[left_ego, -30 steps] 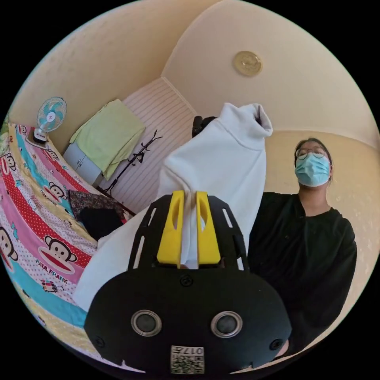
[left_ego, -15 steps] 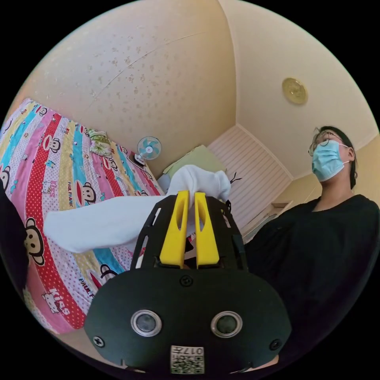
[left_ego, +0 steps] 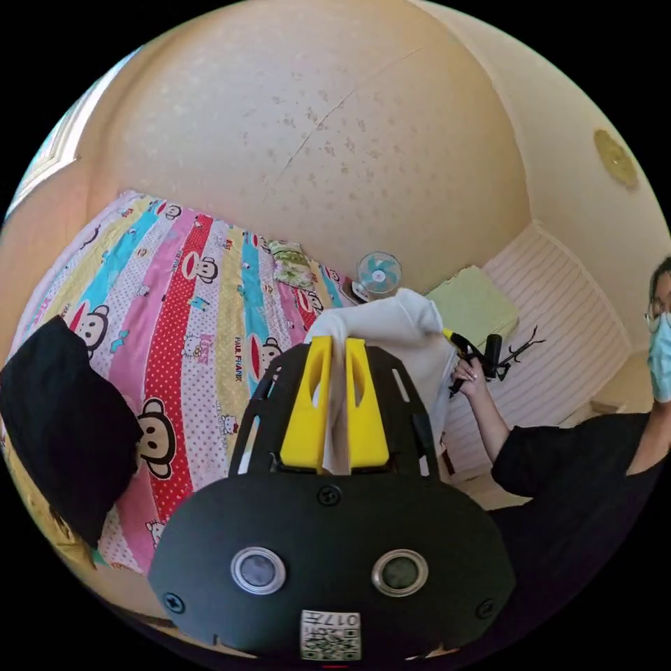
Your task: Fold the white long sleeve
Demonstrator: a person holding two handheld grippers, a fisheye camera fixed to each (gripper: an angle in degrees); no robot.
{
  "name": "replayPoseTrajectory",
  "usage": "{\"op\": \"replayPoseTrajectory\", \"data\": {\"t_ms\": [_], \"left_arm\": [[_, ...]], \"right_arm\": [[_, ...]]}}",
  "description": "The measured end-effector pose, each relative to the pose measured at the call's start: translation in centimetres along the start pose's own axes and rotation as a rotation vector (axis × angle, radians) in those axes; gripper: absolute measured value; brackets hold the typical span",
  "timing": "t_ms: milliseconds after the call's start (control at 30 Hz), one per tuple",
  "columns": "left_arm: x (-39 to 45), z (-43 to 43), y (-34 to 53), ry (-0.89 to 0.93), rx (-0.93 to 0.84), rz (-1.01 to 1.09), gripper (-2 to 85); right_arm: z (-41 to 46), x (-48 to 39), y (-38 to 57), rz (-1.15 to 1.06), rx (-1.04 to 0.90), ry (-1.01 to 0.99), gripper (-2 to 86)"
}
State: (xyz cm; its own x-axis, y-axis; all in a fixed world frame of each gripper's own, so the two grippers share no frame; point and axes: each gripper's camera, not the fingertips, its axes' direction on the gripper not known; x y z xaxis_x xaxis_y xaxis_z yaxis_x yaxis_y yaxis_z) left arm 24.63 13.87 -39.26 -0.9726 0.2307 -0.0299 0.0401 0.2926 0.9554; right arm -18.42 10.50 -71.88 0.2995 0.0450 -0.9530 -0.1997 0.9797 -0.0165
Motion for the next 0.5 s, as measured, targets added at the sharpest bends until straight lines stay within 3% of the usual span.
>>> {"op": "replayPoseTrajectory", "data": {"t_ms": [67, 167, 333, 433, 500], "left_arm": [[-6.0, 3.0, -0.4, -0.040, -0.017, -0.171, 5.5], [-12.3, 5.2, 3.0, -0.152, -0.109, -0.280, 8.9], [-19.3, 5.1, 16.5, -0.577, -0.306, -0.394, 12.8], [-23.4, 4.8, 23.0, -0.518, -0.382, -0.559, 13.3], [-22.5, 3.8, 24.3, -0.523, -0.284, -0.486, 11.4]], "right_arm": [[8.5, 3.0, -2.1, 0.061, -0.175, 0.122, 4.7], [14.9, 4.3, -0.6, 0.073, -0.348, 0.122, 7.5], [20.6, 6.6, 8.9, 0.174, -0.618, 0.099, 8.9], [22.4, 8.9, 15.2, 0.329, -0.771, 0.095, 9.0], [23.1, 9.7, 17.9, 0.404, -0.845, 0.095, 9.1]]}}
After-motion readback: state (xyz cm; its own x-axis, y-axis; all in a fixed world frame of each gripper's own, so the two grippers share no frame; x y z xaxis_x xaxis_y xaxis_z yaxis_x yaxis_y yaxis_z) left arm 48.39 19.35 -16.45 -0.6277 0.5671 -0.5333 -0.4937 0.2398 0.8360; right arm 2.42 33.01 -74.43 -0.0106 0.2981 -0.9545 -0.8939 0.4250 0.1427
